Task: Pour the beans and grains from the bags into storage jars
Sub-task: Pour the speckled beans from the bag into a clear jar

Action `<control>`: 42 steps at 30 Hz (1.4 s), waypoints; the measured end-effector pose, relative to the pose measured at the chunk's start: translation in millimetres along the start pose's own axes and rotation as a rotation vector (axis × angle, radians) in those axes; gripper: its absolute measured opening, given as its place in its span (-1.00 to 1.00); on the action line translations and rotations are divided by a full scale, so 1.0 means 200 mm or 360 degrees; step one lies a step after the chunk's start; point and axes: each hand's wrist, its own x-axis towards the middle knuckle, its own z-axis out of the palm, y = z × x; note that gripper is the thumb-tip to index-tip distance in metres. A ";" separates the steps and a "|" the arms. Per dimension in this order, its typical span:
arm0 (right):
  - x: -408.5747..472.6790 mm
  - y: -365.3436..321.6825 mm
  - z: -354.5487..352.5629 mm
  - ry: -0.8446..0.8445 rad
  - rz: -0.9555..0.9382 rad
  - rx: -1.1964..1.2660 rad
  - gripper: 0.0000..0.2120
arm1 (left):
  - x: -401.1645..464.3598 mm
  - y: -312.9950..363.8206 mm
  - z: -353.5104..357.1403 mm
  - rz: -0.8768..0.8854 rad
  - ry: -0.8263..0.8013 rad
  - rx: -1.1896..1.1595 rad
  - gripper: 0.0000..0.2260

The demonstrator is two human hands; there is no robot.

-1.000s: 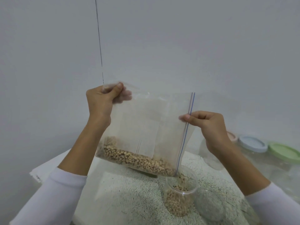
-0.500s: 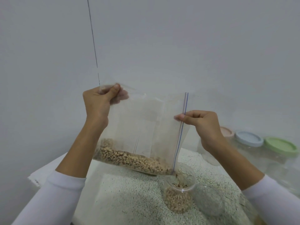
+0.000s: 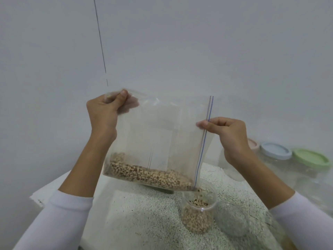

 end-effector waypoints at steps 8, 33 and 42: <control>0.02 0.00 -0.01 -0.0061 0.0035 -0.0038 -0.93 | 0.01 -0.02 -0.02 -0.0001 -0.0082 0.0042 -0.88; 0.04 0.02 -0.05 -0.0103 0.0124 -0.0130 -0.90 | 0.02 -0.06 -0.05 -0.0046 -0.0163 0.0038 -0.82; 0.03 -0.01 -0.01 -0.0085 0.0015 -0.0090 -0.91 | 0.00 0.00 0.00 0.0089 -0.0152 0.0103 -0.82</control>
